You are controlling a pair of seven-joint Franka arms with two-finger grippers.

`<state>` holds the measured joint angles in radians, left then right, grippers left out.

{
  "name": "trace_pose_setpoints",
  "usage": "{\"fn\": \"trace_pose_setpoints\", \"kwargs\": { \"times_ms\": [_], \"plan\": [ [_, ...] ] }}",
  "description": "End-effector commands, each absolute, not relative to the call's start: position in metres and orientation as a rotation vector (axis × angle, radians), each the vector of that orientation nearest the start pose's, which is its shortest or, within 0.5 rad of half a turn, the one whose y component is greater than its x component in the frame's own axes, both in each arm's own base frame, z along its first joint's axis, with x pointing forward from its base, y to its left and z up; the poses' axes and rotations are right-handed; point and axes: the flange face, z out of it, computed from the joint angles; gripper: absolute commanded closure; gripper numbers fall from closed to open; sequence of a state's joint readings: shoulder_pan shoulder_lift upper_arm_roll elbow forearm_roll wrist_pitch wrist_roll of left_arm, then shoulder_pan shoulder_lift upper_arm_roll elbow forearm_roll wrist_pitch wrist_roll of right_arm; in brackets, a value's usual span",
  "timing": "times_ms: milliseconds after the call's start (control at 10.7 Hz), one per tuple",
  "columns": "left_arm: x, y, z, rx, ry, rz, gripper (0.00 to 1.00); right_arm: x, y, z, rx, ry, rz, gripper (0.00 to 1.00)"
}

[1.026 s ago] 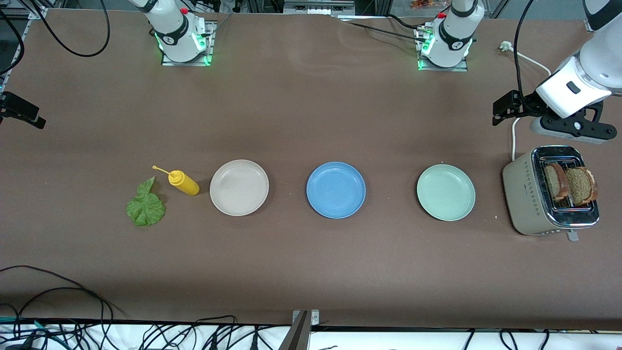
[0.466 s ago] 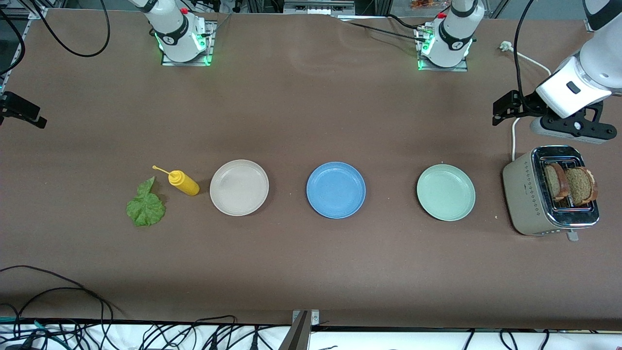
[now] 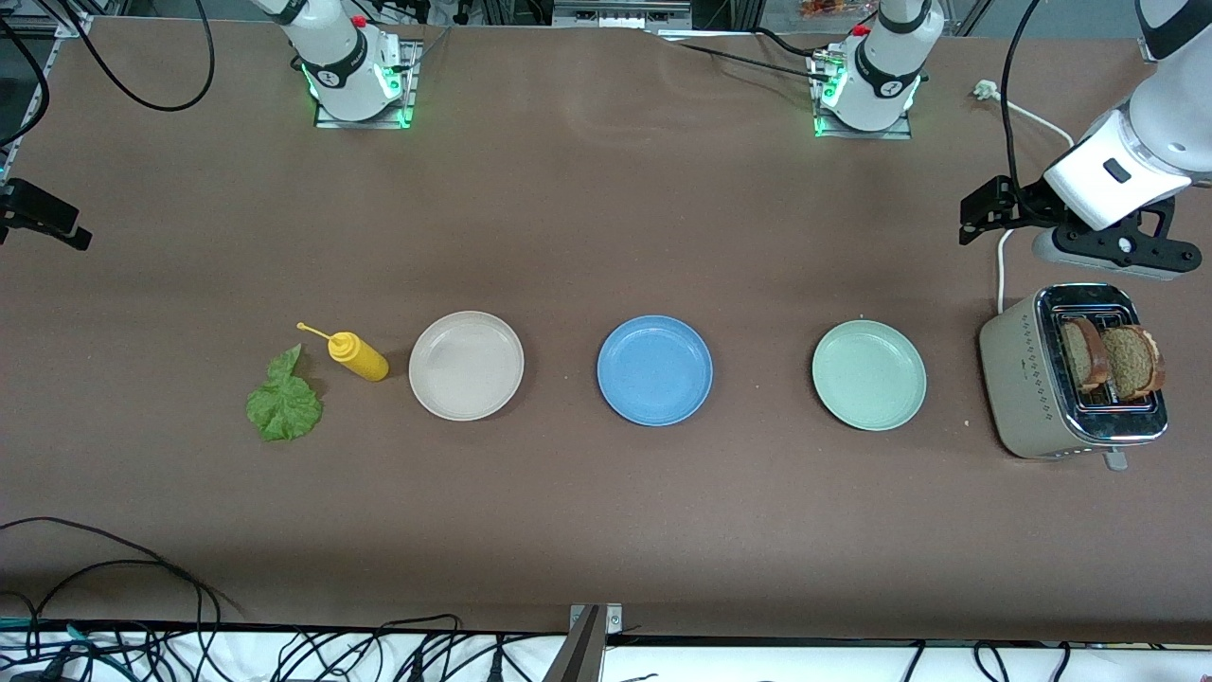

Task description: Make sandwich in blue plate with both arms

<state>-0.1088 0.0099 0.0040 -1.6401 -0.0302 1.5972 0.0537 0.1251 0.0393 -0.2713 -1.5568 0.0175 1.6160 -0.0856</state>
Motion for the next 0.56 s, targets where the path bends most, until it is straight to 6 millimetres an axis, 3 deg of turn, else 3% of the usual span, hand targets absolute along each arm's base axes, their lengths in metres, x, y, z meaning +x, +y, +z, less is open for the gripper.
{"fn": "trace_pose_setpoints", "kwargs": {
  "times_ms": [0, 466],
  "plan": [
    [0.5564, -0.0609, 0.5934, -3.144, 0.277, 0.076, 0.00, 0.5654, -0.0764, 0.6196, -3.144, 0.077, -0.024, 0.00],
    [0.5568, -0.0601, 0.5963, -3.145, 0.272, 0.066, 0.00, 0.5655, -0.0763, 0.6196, -3.144, 0.077, -0.024, 0.00]
  ]
}}
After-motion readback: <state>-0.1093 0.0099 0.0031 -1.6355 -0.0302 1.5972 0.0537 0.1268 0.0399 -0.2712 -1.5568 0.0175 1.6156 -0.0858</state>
